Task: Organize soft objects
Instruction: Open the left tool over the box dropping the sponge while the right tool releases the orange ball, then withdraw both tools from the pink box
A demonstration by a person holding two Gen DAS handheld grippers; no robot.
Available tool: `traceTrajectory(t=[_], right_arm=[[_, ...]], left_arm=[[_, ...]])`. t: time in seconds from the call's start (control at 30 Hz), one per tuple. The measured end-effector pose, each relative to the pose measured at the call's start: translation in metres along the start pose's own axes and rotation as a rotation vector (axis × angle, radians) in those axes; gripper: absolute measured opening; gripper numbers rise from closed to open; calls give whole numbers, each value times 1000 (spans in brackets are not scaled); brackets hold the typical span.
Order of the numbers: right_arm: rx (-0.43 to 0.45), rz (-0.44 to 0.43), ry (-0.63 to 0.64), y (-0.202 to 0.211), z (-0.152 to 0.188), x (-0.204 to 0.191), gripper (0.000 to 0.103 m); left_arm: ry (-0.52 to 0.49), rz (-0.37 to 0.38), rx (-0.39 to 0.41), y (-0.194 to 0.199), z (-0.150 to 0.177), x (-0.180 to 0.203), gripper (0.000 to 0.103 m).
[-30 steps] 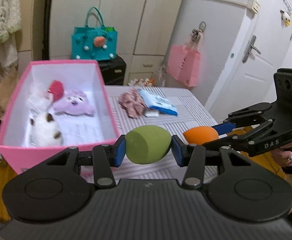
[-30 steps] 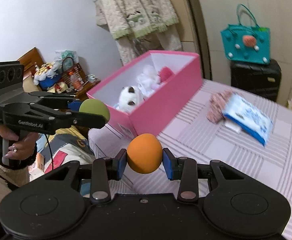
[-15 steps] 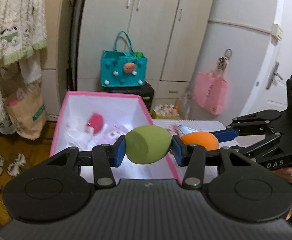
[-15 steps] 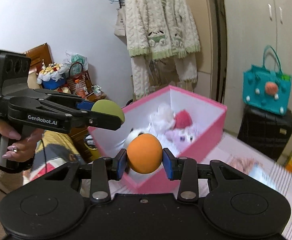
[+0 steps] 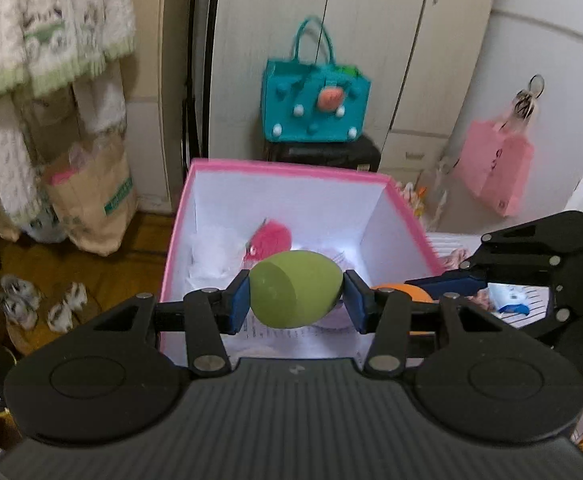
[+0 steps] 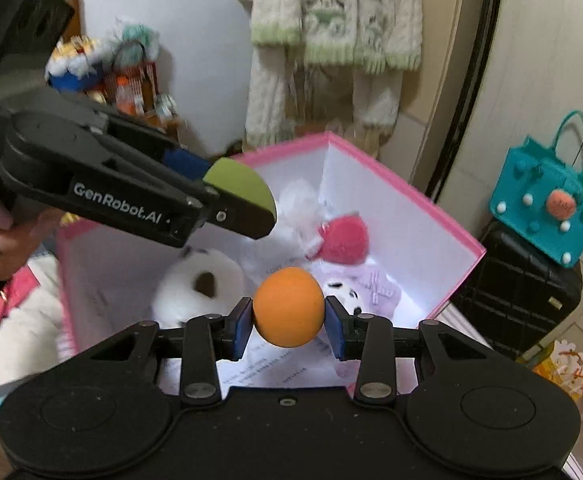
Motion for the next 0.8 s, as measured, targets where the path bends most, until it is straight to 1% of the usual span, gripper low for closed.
traceTrajectory(t=[0.1,0.2,0.3,0.4,0.5,0.53,0.57,0.63,0.7,0.8], right_arm=[[-20,-31,36,-12,-4,-3,43],[-40,-48,84,-17,-6,-8,43],[-79,-28,118,-27,-8,-11,43],[-95,-23,127,-33,-12,-9,44],[-91,-16,100,-35,-13,-5,44],[-86,-16,90,-35,-12,-3,46],[-75,-15,76,-31,-11,-2,48],[-50,-25,49,-22,-7,1,51],[-18,-32,18,-8,-2,2,53],[34,-47,-25,16,4,5,54]], left_arm=[[14,23,-60,-20,1,-6,48],[2,6,-102,-34,4,-7,48],[25,4,-144,-41,4,-9,51],[47,29,-151,-40,4,-11,53],[45,31,-152,-38,4,-8,59],[45,32,-149,-36,4,-8,61],[46,29,-140,-33,5,-6,62],[22,11,-111,-24,6,-3,68],[-2,-10,-90,-13,9,1,70],[-28,-20,-62,6,11,5,75]])
Point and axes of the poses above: each gripper's, at about its wrist camera, not at the fingertips, and y roughly against the way its jaws point, x to its right, z to its underside, the point moved 7 cm from there along -y, roughly the way its jaws point, and after that the axes turned 15 degrees about -x, right-handed, at the moved point
